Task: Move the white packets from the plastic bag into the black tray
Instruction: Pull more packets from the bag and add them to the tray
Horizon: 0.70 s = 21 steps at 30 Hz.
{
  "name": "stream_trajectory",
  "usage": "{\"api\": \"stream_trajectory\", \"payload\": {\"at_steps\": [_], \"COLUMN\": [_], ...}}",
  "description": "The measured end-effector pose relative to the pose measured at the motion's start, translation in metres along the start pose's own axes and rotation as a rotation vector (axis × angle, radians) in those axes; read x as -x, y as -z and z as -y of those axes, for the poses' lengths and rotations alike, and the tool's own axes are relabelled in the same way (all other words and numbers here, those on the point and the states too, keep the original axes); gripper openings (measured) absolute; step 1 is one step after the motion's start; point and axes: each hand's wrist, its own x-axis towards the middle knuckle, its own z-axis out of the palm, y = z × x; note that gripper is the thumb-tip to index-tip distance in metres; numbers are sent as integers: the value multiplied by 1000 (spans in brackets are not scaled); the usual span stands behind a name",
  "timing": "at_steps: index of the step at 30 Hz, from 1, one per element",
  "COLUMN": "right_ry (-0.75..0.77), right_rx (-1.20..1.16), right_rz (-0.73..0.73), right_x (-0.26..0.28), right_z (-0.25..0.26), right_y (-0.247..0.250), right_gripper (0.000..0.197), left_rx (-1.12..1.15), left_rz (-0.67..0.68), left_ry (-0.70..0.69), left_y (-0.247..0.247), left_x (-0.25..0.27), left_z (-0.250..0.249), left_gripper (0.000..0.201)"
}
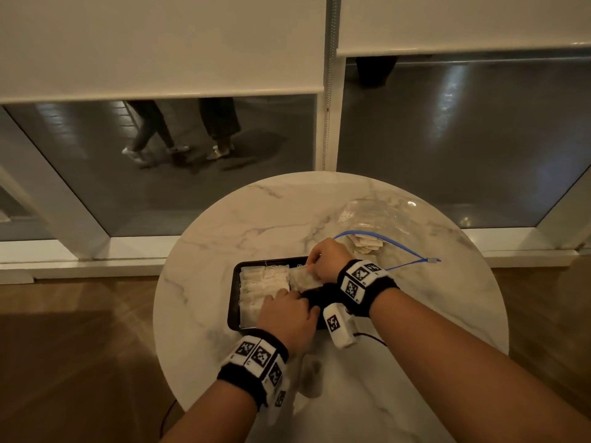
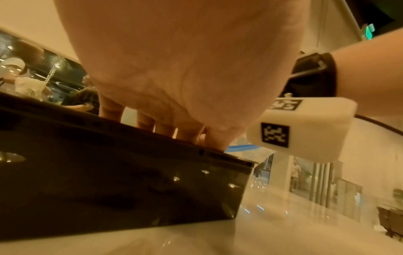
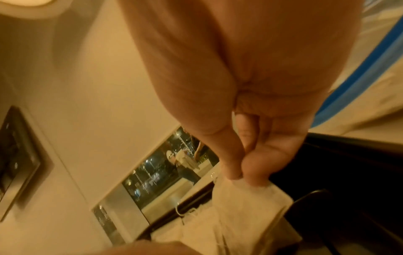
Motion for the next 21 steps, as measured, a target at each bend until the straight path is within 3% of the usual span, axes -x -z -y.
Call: {"api": "stream_trajectory", "payload": {"at_steps": [7,14,16,18,21], "right_ry": [-111,-160,-168,-184,-225], "right_rx": [181,298,340,340,294], "right_rz": [89,59,35,45,81], "right_x": [-29,-38,-37,-35,-34], "right_z": [-2,-5,-7,-7,-7], "right_y": [-27,-27,-27,-27,-29], "right_gripper": [20,14,23,15,18], "left_rx": [70,101,108,121,148], "left_rz": [-34,-119,-131,-135,-125], "left_ry": [-2,-6,-10,-19,-28], "left_y": [-20,-33,-34,-36,-37], "left_x": [-3,-7,-8,-8,-8], "left_z": [4,8,8,9,10], "left_gripper": [46,47,48,47,46]}}
